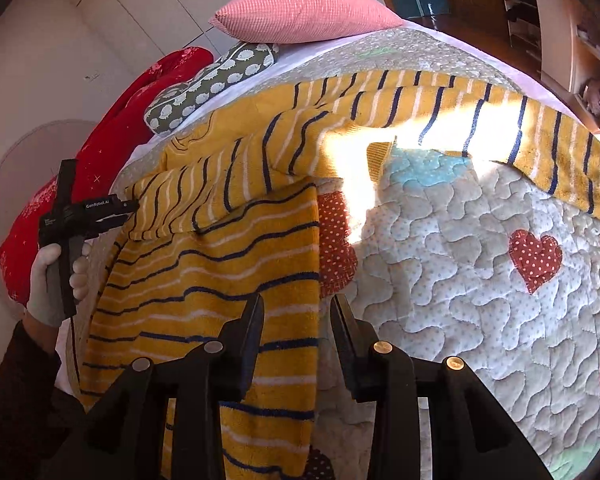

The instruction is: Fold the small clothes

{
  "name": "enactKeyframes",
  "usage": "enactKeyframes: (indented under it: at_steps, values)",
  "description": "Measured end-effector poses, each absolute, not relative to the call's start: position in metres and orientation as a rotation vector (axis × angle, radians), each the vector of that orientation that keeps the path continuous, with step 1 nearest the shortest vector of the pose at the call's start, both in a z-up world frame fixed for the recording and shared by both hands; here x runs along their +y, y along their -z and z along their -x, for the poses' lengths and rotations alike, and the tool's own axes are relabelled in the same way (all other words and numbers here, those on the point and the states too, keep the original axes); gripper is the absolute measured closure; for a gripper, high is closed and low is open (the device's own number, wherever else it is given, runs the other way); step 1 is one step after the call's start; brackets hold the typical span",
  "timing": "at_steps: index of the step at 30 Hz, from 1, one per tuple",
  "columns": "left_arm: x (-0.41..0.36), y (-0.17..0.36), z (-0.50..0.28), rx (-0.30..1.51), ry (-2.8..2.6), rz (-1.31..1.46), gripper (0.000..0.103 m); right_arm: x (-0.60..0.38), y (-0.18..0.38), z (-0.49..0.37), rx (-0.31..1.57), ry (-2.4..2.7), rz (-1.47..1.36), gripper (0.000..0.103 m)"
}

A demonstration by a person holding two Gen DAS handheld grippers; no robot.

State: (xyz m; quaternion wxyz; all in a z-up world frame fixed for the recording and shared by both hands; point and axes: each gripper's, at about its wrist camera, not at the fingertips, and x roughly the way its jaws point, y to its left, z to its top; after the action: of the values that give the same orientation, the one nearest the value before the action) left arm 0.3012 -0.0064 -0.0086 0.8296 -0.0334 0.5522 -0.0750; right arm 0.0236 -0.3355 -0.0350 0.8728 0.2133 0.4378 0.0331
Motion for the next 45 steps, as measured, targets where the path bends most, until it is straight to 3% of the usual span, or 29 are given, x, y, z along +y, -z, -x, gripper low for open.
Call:
enactKeyframes:
  at_steps: [7,11,14,17,18,20,26,28,33,36,41,45]
  values:
    - [0.08,0.019,-0.322,1.163,-0.019,0.204,0.091,-0.349,0.015,-0.06,0.863,-0.042,-0.412,0.066]
    - [0.09,0.017,-0.311,1.138,0.019,0.213,0.075,-0.341,0.003,-0.105,0.82,-0.064,-0.389,0.066]
    - [0.097,0.005,-0.296,1.1,0.04,0.273,0.073,-0.332,0.006,-0.145,0.849,-0.043,-0.37,0.055]
    - [0.102,-0.004,-0.279,1.08,0.033,0.298,0.067,-0.323,0.019,-0.179,0.901,-0.01,-0.343,0.055]
    - [0.105,-0.008,-0.272,1.072,0.03,0.296,0.066,-0.319,0.024,-0.188,0.94,-0.026,-0.328,0.064]
    - [0.107,-0.012,-0.257,1.063,0.025,0.284,0.063,-0.312,0.031,-0.198,0.983,-0.023,-0.269,0.1]
    - [0.103,-0.01,-0.205,1.078,0.025,0.238,0.058,-0.339,0.051,-0.215,1.046,0.218,-0.198,0.1]
    - [0.097,-0.012,-0.184,1.073,0.02,0.215,0.058,-0.354,0.045,-0.2,0.997,0.163,-0.313,0.1]
    - [0.076,-0.027,-0.12,1.03,0.037,0.19,0.054,-0.396,0.024,-0.111,0.88,0.099,-0.551,0.086]
    - [0.055,-0.035,-0.084,0.996,0.059,0.19,0.038,-0.425,0.022,-0.04,0.823,0.114,-0.623,0.077]
    - [0.007,-0.032,-0.044,0.995,0.123,0.183,0.038,-0.47,0.039,0.061,0.759,0.19,-0.74,0.063]
    - [-0.024,-0.026,-0.025,1.01,0.166,0.168,0.038,-0.501,0.06,0.1,0.721,0.239,-0.871,0.061]
